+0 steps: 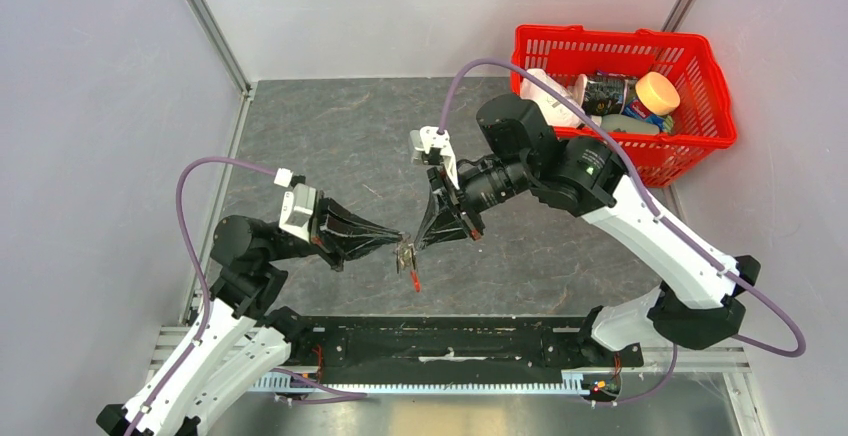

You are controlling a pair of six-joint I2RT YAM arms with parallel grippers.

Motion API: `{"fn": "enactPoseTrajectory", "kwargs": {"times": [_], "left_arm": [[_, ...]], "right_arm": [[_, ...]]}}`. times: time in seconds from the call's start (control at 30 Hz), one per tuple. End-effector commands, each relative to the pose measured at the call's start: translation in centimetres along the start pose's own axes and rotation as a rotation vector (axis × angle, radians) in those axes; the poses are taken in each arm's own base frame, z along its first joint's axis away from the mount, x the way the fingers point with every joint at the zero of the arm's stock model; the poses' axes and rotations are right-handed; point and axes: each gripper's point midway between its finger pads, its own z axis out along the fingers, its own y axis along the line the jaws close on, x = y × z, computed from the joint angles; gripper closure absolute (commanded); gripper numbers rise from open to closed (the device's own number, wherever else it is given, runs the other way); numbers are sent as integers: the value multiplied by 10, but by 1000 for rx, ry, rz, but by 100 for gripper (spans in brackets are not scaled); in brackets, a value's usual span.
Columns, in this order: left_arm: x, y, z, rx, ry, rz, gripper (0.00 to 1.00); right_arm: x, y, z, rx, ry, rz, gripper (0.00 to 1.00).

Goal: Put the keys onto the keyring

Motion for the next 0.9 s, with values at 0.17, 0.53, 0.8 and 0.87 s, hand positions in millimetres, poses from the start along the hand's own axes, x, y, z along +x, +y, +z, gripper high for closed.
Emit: {"fn": "enactPoseTrajectory", "kwargs": {"times": [0.17,0.53,0.8,0.87], "left_arm": [[-14,-6,-1,13,-30,70,98],[-16,-11,-3,26,-34,83,98],[-17,-12,-3,28,-41,86,98],[-18,-12,-3,28,-44,87,98]], "right_arm": [[-20,-13,-4,93,-34,-51,100],[-21,-19,-1,106,-27,-43,100],[-17,-20,-1,111,-21,-38,100],[-17,-20,-2,114,-21,-40,100]]}}
